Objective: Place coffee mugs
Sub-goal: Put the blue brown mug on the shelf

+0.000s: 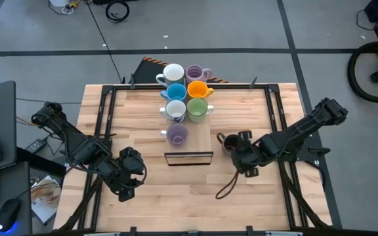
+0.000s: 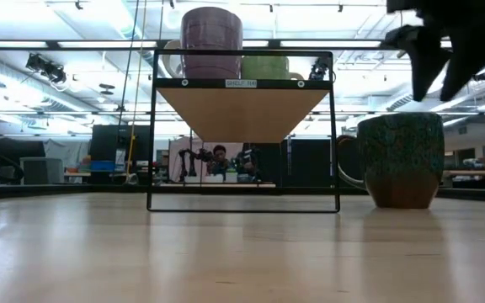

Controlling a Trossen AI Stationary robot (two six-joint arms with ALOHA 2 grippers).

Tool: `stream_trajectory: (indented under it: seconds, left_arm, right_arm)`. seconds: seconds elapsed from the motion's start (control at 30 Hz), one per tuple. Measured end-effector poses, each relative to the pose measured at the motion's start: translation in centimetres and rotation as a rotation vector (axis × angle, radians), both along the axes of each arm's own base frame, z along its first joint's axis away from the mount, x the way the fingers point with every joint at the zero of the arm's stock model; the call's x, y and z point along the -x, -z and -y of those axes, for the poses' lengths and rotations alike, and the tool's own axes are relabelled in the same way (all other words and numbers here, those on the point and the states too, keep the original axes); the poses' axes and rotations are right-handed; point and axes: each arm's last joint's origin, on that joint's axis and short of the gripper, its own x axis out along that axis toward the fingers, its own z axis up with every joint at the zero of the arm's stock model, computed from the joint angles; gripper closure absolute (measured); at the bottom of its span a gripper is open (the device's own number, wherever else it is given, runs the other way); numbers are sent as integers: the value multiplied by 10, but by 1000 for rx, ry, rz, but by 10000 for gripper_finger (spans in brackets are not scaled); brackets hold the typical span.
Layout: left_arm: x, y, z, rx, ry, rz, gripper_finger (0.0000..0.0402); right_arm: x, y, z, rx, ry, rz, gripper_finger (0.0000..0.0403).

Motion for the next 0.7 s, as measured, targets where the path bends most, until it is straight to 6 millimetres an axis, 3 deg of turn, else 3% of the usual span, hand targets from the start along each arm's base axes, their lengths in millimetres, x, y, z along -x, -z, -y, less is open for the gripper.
stream_trajectory:
  seconds: [0.13,0.4,0.7]
  left_arm:
    - [0,0,0,-5,-4,4,230]
    - [0,0,0,-12,-9,10,230]
    - [0,0,0,-13,-8,10,230]
  right_arm:
    - [5,1,10,-12,17,-99,209]
    - [0,22,22,-19,-55,-112,225]
    - [-2,36,24,-100,-16,-91,350]
